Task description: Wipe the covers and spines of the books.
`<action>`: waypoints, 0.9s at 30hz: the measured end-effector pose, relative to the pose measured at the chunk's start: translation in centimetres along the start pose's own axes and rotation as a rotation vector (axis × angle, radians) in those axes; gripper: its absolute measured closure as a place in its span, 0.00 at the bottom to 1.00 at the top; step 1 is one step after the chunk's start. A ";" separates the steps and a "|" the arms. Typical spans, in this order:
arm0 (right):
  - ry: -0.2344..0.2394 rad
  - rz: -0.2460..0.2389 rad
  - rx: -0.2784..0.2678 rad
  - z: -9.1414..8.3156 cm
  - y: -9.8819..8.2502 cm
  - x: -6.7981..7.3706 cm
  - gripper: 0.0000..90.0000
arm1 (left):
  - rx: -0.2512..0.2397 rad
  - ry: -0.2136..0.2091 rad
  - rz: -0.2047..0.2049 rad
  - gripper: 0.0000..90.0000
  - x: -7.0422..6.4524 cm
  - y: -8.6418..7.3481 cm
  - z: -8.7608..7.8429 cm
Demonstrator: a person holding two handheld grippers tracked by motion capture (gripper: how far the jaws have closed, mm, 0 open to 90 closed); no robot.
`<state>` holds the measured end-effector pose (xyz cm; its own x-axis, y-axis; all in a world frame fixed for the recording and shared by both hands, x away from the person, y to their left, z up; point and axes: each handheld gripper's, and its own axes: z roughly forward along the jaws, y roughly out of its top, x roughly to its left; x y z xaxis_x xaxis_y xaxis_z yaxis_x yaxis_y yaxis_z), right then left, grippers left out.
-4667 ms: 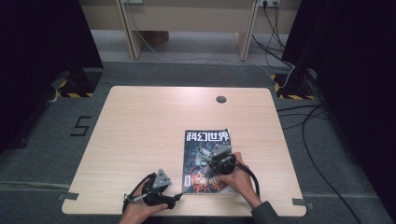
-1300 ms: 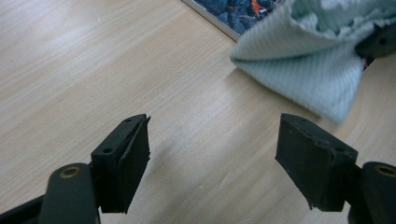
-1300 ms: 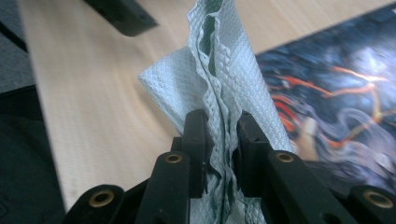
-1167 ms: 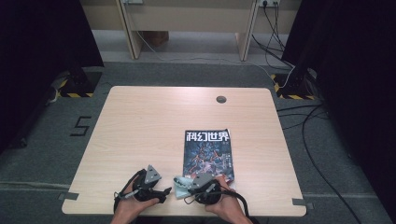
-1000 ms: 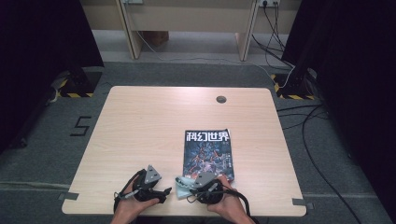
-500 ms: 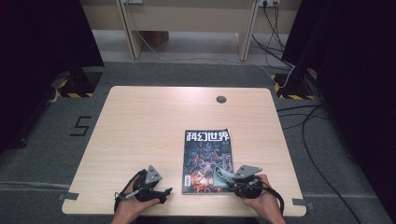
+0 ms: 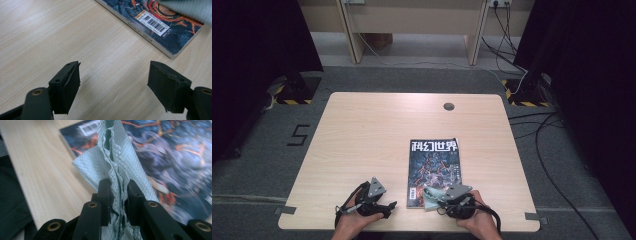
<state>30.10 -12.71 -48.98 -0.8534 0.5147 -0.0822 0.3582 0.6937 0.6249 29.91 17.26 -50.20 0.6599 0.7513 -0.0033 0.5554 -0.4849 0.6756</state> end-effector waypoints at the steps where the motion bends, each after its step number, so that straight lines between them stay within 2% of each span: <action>1: -0.004 -0.010 0.007 0.1 0.2 0.4 0.86 | 0.000 0.000 0.000 0.28 0.0 0.0 0.0; 2: -0.010 -0.020 0.007 0.1 0.2 0.4 0.86 | 0.001 0.001 0.001 0.28 0.0 0.0 0.0; 6: 0.009 0.023 -0.004 -0.3 -0.5 0.0 0.87 | -0.004 -0.001 0.001 0.28 0.0 0.0 -0.1; 10: -0.015 0.047 0.005 -1.4 -1.7 -0.5 0.87 | -0.003 -0.001 0.000 0.28 0.1 -0.1 -0.1; 11: -0.031 0.092 0.001 -2.4 -2.9 -1.0 0.87 | -0.004 -0.001 0.000 0.28 0.0 0.0 -0.1; 15: -0.063 0.135 0.007 -3.4 -4.1 -2.1 0.87 | -0.026 -0.012 -0.009 0.28 -0.2 0.1 0.0; 18: -0.072 0.139 0.018 -3.4 -4.1 -2.5 0.87 | -0.046 -0.022 -0.019 0.27 -0.4 0.3 0.1; 19: -0.069 0.140 0.026 -3.4 -3.9 -2.8 0.87 | -0.062 -0.032 -0.044 0.27 -0.6 0.5 0.4; 20: -0.069 0.140 0.026 -3.4 -3.9 -2.8 0.87 | -0.062 -0.032 -0.044 0.27 -0.6 0.5 0.4; 21: -0.063 0.151 0.032 -3.4 -3.8 -3.0 0.87 | -0.087 -0.046 -0.073 0.26 -1.0 0.8 0.7; 24: -0.062 0.156 0.044 -3.3 -3.5 -3.2 0.87 | -0.116 -0.043 -0.065 0.25 -1.9 1.6 1.3; 27: -0.063 0.153 0.050 -3.1 -3.3 -3.6 0.87 | -0.109 -0.043 -0.053 0.24 -2.6 1.8 1.7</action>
<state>30.84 -18.40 -48.31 -0.7627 0.6455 -0.0389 0.5017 0.6286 0.5943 30.09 13.67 -50.27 0.6535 0.7535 -0.0717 0.5338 -0.3916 0.7495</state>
